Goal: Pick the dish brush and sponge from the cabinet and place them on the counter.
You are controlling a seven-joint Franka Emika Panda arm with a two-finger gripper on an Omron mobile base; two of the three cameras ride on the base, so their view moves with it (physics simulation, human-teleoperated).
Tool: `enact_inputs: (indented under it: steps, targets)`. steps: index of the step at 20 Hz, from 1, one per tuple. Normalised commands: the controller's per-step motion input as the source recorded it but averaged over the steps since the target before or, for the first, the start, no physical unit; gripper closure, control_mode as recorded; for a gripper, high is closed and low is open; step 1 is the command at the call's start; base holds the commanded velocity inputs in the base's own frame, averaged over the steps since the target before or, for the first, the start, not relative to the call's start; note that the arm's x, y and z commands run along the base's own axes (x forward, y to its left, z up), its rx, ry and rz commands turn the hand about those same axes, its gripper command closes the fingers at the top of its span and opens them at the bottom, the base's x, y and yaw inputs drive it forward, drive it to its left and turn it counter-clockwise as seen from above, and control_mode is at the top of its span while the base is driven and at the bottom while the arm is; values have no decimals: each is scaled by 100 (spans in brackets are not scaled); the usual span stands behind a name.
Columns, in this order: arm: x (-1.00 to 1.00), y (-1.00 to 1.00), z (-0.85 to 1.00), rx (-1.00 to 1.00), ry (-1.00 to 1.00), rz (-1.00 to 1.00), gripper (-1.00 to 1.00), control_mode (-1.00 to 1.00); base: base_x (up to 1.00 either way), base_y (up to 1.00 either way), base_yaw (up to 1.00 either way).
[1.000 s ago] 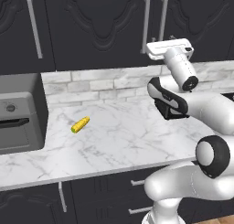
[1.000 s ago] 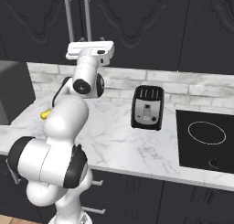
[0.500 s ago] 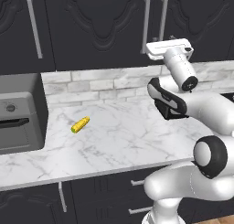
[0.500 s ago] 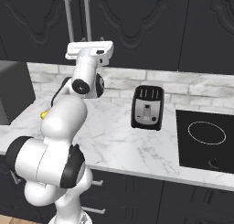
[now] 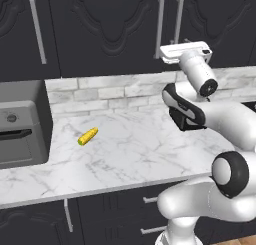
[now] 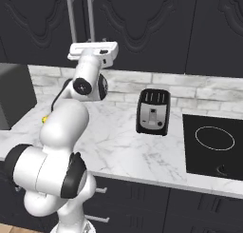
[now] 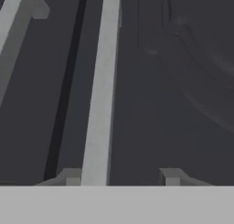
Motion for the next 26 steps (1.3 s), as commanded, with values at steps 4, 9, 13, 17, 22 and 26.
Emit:
enact_inputs:
  steps: [4,9,13,17,22,26]
  targets:
    - [25,0,6,1,22,0,100,-100,0,0,0]
    - [22,1,2,2,24,0,100,-100,0,0,0]
    - [3,5,0,0,13,0,100,-100,0,0,0]
    - [-1,20,0,1,10,1,100,-100,0,0,0]
    - [0,9,0,4,10,2,100,-100,0,0,0]
    - [0,0,0,7,12,3,100,-100,0,0,0]
